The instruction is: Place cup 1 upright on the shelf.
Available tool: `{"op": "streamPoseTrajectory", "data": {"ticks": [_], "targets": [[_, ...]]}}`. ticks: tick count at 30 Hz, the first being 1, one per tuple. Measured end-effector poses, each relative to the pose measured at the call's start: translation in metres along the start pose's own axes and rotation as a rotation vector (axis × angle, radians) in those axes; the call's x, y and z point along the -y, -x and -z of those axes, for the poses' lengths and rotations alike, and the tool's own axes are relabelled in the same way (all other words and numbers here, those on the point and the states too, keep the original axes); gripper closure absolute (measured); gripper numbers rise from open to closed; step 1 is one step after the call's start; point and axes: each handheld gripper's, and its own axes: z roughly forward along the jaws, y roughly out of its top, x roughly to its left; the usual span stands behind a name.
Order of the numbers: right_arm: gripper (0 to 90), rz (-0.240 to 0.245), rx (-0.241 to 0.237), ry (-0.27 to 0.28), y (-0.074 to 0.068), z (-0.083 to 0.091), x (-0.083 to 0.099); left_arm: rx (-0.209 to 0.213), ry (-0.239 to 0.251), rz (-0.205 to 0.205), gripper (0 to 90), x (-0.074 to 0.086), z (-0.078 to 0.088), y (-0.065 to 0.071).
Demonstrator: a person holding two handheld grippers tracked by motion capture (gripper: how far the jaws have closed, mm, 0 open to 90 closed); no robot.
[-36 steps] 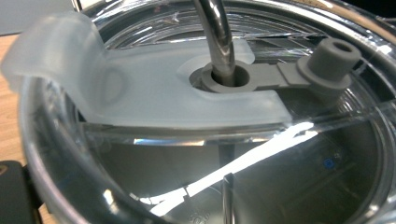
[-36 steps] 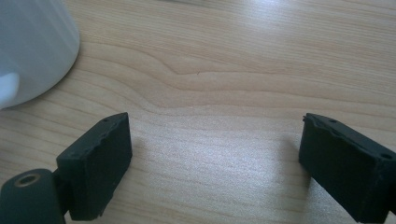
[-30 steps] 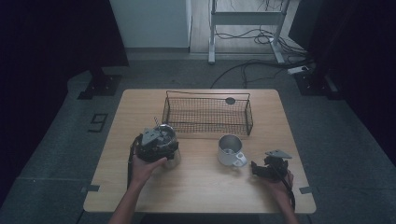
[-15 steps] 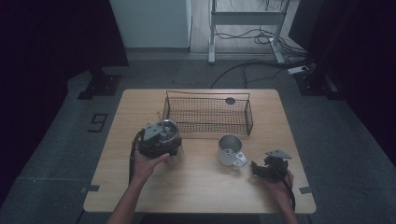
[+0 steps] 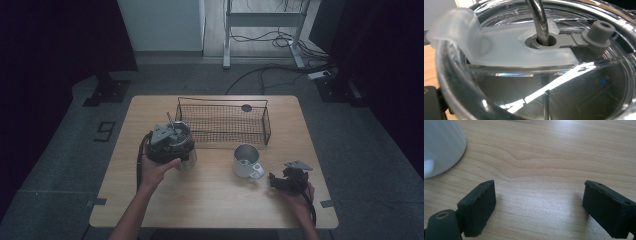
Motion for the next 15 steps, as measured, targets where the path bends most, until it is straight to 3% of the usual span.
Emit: {"op": "streamPoseTrajectory", "data": {"ticks": [15], "targets": [[11.9,0.001,0.001,0.001,0.000,0.000,0.000,0.001,0.017,0.000,3.9,-0.017,-0.001,0.002]]}}
